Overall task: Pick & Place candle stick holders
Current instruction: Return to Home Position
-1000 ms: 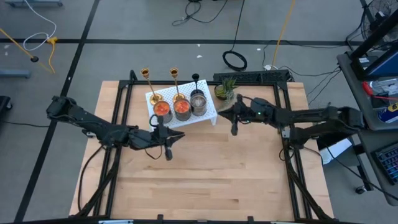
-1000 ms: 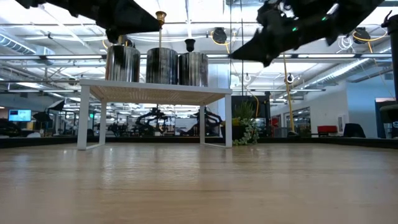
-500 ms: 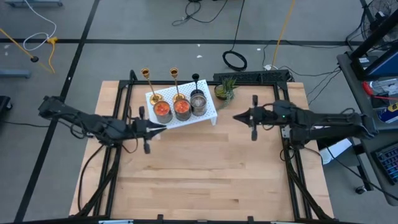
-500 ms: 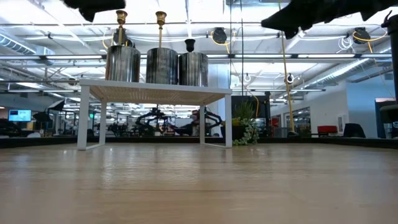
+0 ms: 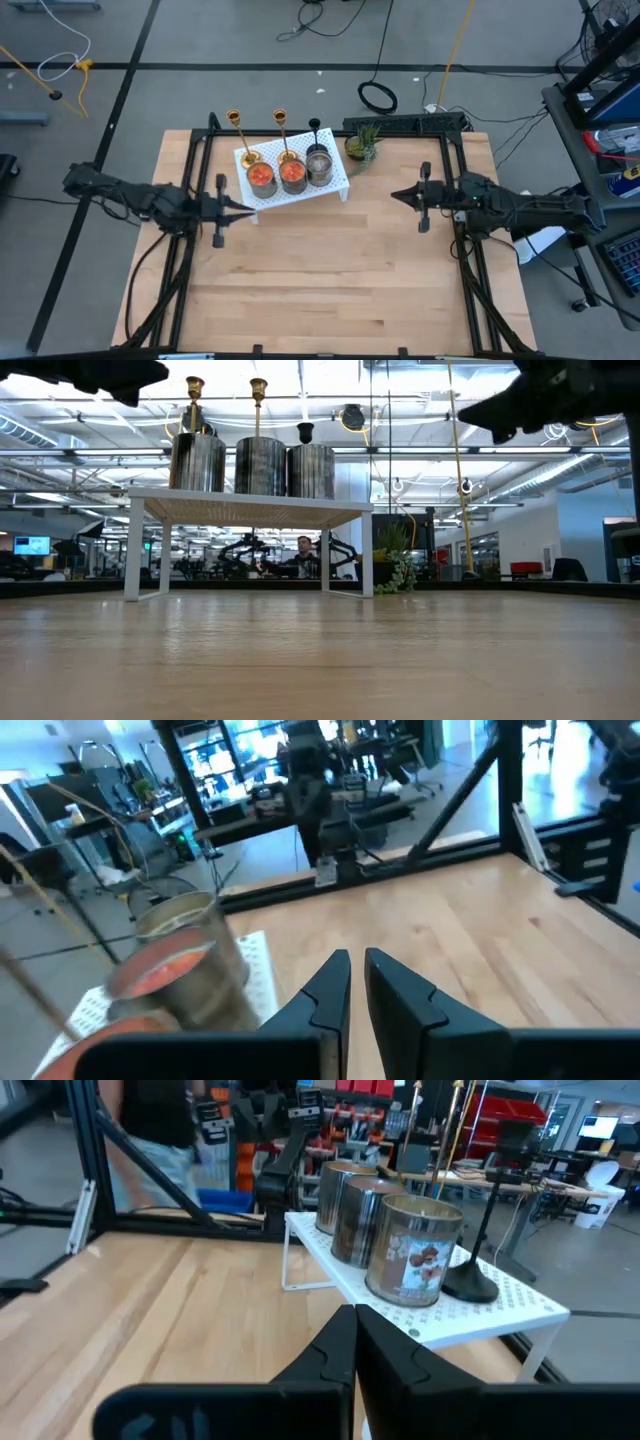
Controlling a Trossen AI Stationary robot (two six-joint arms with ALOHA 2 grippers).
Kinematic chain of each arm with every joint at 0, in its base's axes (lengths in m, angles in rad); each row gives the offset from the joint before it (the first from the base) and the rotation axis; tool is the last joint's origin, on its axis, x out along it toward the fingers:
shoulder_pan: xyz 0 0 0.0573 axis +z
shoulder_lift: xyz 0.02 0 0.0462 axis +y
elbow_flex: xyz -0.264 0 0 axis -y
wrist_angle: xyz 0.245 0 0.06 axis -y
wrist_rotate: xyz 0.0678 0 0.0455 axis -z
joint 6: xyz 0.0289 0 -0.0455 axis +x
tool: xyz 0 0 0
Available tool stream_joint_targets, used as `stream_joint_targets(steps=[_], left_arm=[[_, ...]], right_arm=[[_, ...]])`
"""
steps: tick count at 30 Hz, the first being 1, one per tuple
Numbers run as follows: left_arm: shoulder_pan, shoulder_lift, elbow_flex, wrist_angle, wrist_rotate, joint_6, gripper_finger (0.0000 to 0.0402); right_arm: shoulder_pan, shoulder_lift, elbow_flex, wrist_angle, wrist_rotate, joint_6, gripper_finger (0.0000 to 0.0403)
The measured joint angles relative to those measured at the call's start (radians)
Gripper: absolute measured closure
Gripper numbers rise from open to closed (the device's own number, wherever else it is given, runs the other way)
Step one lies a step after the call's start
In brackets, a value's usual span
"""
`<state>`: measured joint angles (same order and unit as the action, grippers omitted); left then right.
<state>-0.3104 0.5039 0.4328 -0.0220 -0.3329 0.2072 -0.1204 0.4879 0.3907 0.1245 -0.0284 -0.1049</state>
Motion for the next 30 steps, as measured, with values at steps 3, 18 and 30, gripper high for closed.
stream_joint_targets(steps=[3, 18, 30], left_arm=[[0.022, -0.099, 0.0, -0.099, 0.059, -0.025, 0.0362], [0.035, -0.312, -0.157, -0.076, 0.142, 0.002, 0.0362], [0.035, -0.486, -0.341, -0.002, 0.141, -0.006, 0.0362]], right_arm=[[0.0, -0.072, -0.052, 0.0, 0.0, 0.018, 0.0403], [-0.003, -0.262, -0.191, 0.012, -0.002, 0.007, 0.0403], [-0.003, -0.335, -0.191, -0.075, -0.025, 0.018, 0.0403]])
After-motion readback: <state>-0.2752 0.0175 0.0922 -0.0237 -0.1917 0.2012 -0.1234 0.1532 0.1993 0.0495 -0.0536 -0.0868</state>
